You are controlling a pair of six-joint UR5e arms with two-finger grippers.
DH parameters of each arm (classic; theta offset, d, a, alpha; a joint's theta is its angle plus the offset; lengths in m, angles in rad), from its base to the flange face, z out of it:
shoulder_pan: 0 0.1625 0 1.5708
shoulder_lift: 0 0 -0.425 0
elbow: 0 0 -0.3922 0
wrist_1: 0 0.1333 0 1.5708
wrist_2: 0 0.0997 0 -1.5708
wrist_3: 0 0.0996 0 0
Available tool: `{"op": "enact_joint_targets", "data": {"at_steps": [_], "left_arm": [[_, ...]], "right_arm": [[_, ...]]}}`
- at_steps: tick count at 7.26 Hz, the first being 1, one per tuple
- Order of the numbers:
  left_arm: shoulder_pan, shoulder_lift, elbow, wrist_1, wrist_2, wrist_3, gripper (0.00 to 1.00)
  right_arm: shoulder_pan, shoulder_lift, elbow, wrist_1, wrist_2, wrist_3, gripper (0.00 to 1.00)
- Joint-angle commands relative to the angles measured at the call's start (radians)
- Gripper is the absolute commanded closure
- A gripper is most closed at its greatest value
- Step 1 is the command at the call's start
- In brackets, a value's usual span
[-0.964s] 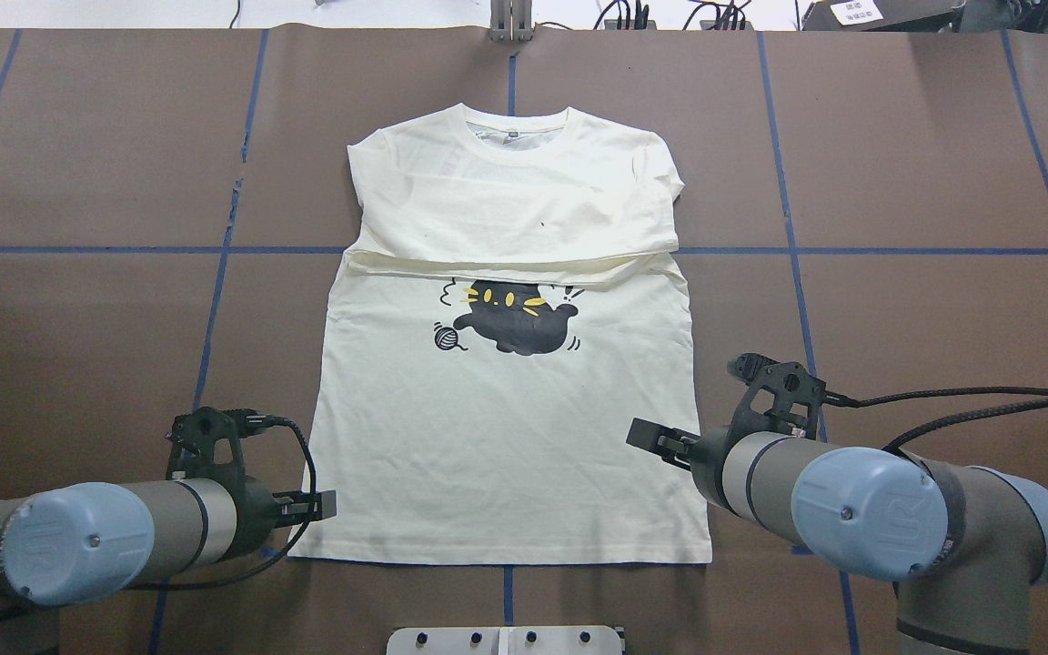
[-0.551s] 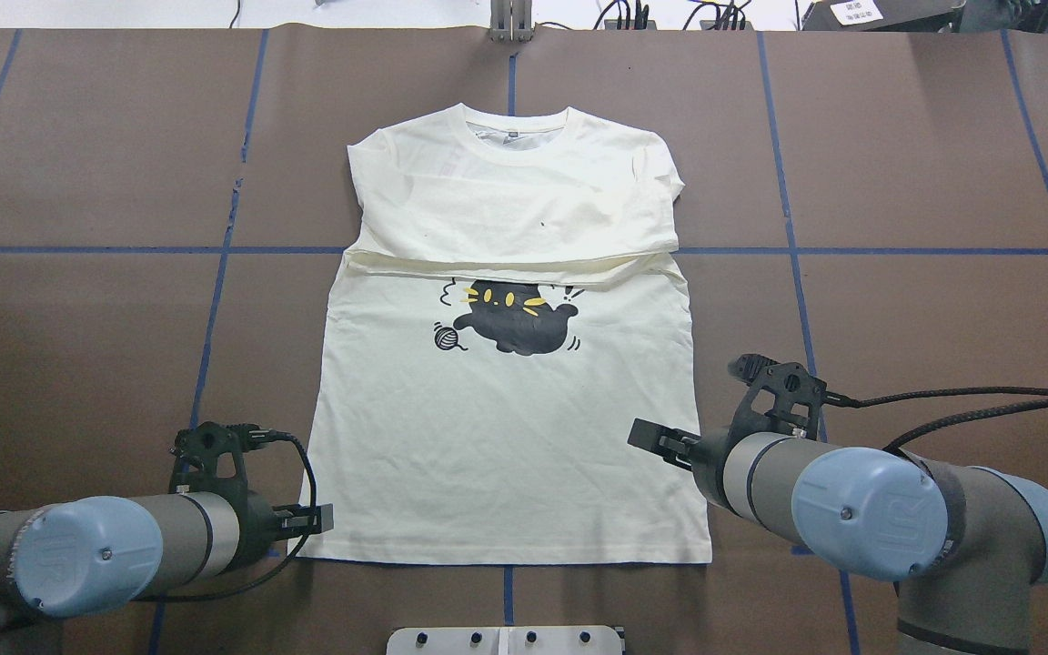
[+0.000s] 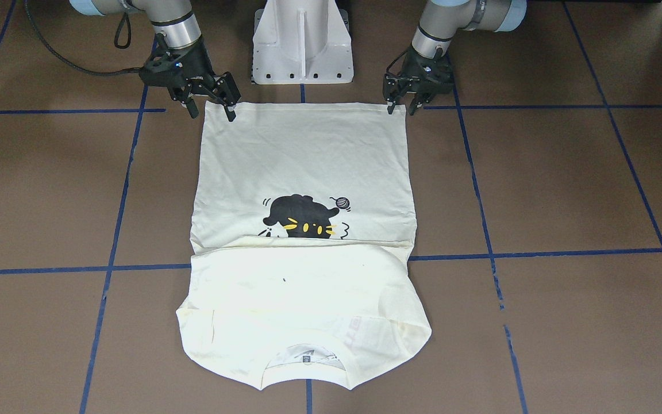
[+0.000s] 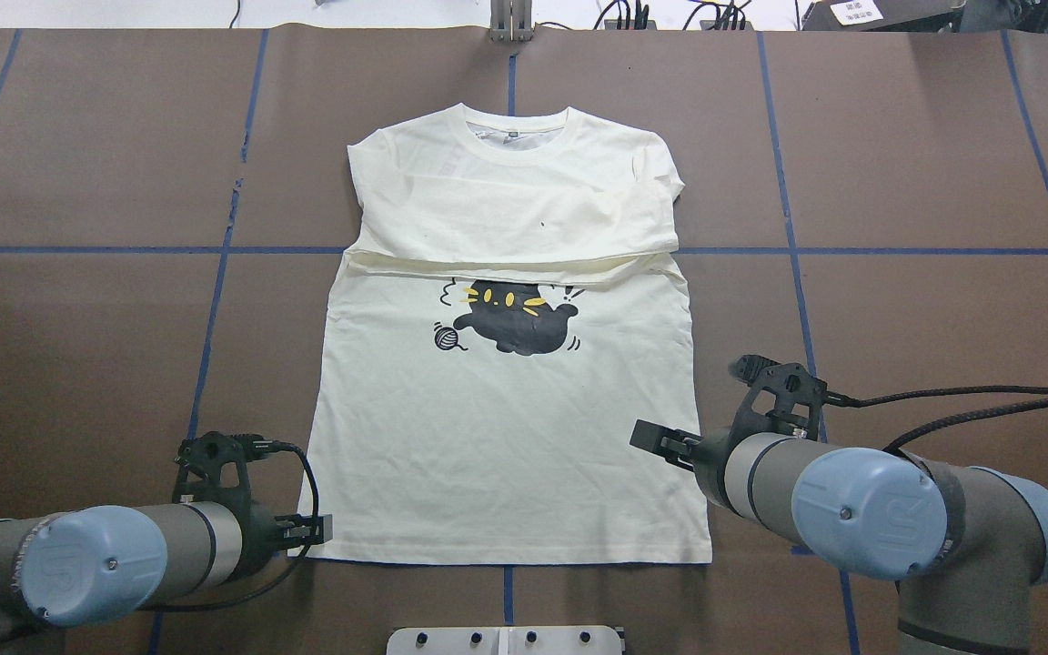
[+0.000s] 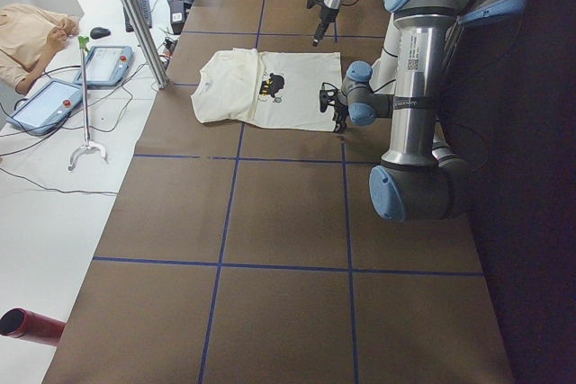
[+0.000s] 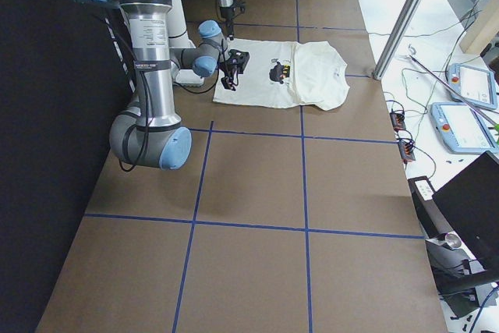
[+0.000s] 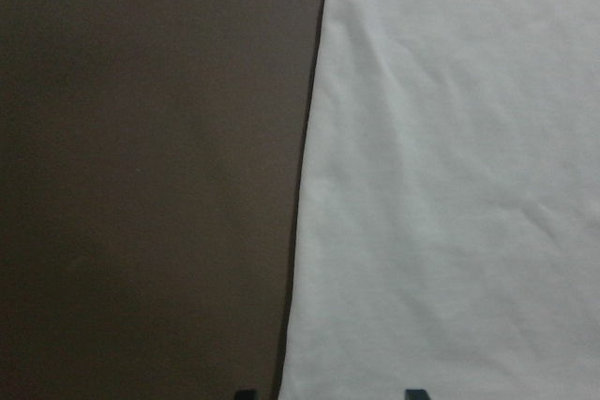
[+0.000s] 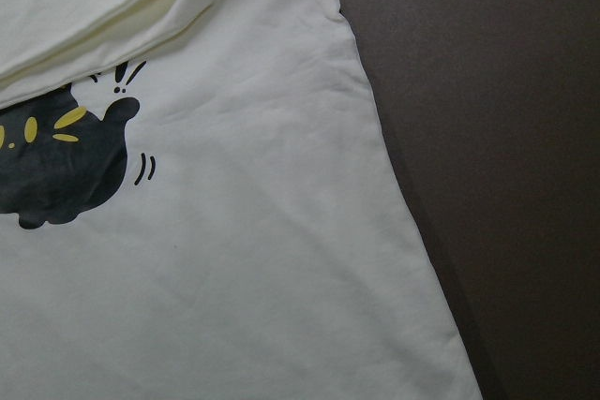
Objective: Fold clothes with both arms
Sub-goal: 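Align both grippers at the hem corners nearest the robot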
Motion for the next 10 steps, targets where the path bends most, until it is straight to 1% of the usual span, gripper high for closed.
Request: {"op": "enact_joint_targets", "data": {"at_steps": [1,3,4,5,7,8,9,10], "left_arm": [[0.003,0.0,0.011,0.0,0.0,0.001,0.4],[0.008,-0.002,0.011,0.0,0.0,0.001,0.4],[0.012,-0.002,0.011,0.0,0.0,0.001,0.45],[0.014,-0.002,0.011,0.0,0.0,0.001,0.52],[0.021,0.0,0.013,0.0,0.002,0.003,0.55],[0.027,0.0,0.011,0.0,0.002,0.001,0.59],[0.037,-0.002,0.011,0.0,0.002,0.001,0.61],[0.037,-0.002,0.009,0.0,0.002,0.001,0.73]], "right_arm": [[0.0,-0.002,0.0,0.0,0.0,-0.001,0.0],[0.0,-0.002,-0.002,0.0,0.0,-0.001,0.0],[0.0,-0.002,-0.002,0.0,0.0,0.001,0.0],[0.0,-0.002,-0.002,0.0,0.0,0.002,0.0],[0.0,-0.002,-0.002,0.0,-0.002,0.004,0.0],[-0.002,-0.002,-0.002,0.0,-0.002,0.005,0.0],[-0.002,-0.002,-0.002,0.0,-0.002,0.007,0.0],[-0.002,-0.002,-0.002,0.0,-0.002,0.007,0.0]]}}
